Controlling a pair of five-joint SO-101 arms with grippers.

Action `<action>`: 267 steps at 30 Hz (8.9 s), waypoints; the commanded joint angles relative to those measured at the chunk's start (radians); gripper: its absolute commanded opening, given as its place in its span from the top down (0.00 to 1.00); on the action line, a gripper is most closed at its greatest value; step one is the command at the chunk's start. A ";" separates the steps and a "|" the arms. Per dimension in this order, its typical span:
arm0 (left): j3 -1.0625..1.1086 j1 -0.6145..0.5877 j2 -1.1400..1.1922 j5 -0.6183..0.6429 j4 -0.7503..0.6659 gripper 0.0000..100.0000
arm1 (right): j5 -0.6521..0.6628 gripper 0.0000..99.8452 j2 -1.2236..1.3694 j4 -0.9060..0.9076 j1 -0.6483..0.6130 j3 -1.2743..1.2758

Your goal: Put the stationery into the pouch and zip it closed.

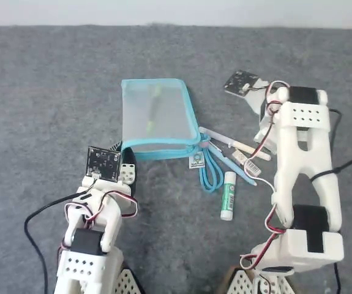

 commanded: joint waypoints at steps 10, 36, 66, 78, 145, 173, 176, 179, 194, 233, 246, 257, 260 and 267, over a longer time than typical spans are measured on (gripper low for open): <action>-0.028 0.000 -0.015 0.008 -0.034 0.99 | 0.012 0.78 0.035 -0.139 -0.041 0.006; -0.028 0.000 -0.015 0.008 -0.034 0.99 | 0.014 0.78 0.275 -0.186 -0.019 0.008; -0.028 0.000 -0.015 0.003 -0.034 0.99 | 0.011 0.93 0.415 -0.219 0.073 0.006; -0.028 0.000 -0.015 0.003 -0.034 0.99 | -0.554 0.99 0.414 -0.209 0.203 -0.003; -0.050 -0.009 -0.015 0.002 -0.012 0.99 | -0.525 0.74 -0.222 -0.549 0.084 0.601; -0.050 -0.008 -0.015 0.000 -0.012 0.99 | -0.562 0.82 -0.015 -0.806 0.073 0.559; -0.050 -0.008 -0.015 0.000 -0.012 0.99 | -0.562 0.83 0.019 -0.773 0.076 0.534; -0.050 -0.008 -0.015 0.000 -0.012 0.99 | -0.562 0.94 0.031 -0.756 0.077 0.529; -0.048 -0.008 -0.015 0.000 -0.012 0.99 | -0.571 0.99 -0.320 -0.452 0.177 0.529; -0.044 -0.006 -0.015 0.000 -0.012 0.99 | -0.571 0.99 -0.785 0.220 -0.499 0.417; -0.045 0.000 -0.015 0.000 -0.011 0.99 | -0.712 0.99 -0.438 0.209 -0.504 0.161; -0.044 -0.005 -0.015 0.000 -0.009 0.99 | -0.773 0.99 -0.183 0.153 -0.602 -0.058; -0.044 0.000 -0.015 0.000 -0.009 0.99 | -0.793 0.99 -0.108 0.128 -0.638 -0.100; -0.044 0.000 -0.015 0.000 -0.012 0.99 | -0.942 0.99 0.036 0.076 -0.627 -0.216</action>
